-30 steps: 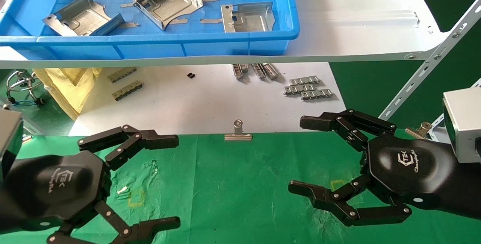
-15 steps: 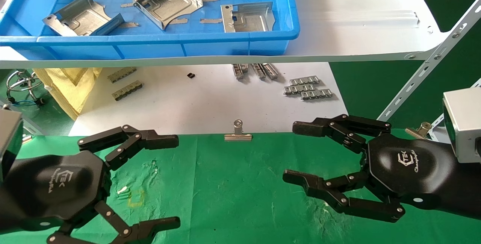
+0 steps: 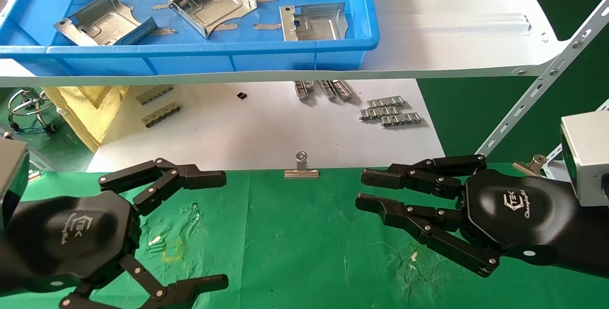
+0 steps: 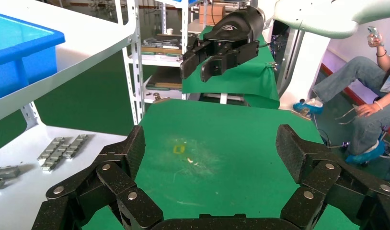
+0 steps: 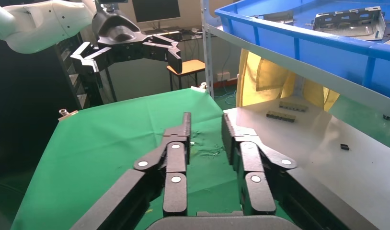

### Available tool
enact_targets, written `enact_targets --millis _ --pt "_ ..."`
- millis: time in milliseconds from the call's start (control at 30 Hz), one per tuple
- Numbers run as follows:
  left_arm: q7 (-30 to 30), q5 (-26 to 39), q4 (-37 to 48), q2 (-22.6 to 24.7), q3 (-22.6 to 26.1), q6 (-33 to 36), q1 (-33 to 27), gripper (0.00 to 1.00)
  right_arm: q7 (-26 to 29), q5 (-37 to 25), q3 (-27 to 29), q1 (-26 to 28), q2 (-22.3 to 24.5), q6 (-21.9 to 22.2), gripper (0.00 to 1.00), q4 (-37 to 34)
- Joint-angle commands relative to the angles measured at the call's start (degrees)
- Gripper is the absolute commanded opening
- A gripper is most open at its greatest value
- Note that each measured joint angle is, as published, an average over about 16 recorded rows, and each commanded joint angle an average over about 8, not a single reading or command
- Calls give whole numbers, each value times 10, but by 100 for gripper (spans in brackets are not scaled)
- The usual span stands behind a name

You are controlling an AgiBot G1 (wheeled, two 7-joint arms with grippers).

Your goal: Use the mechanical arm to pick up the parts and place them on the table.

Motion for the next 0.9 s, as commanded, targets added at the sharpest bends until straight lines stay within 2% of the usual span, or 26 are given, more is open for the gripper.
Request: enact_targets --millis 33,200,400,667,800,833,900 --pt "2 -3 -1 0 -1 2 3 100 0 0 0 0 0 0 0 0" --pt "-15 21 3 7 1 -15 -59 100 0 0 0 0 0 0 0 0" --pt "-42 98 72 56 28 -55 -196 100 0 0 0 0 0 0 0 0" --pt "-54 267 291 186 111 -117 -412 100 0 0 0 0 0 0 0 0" --pt "-45 347 421 250 154 -155 -493 100 0 0 0 0 0 0 0 0" --pt "-43 363 450 264 163 -165 -508 95 0 0 0 0 0 0 0 0" --pt "-37 392 499 285 179 -179 -533 71 0 0 0 0 0 0 0 0"
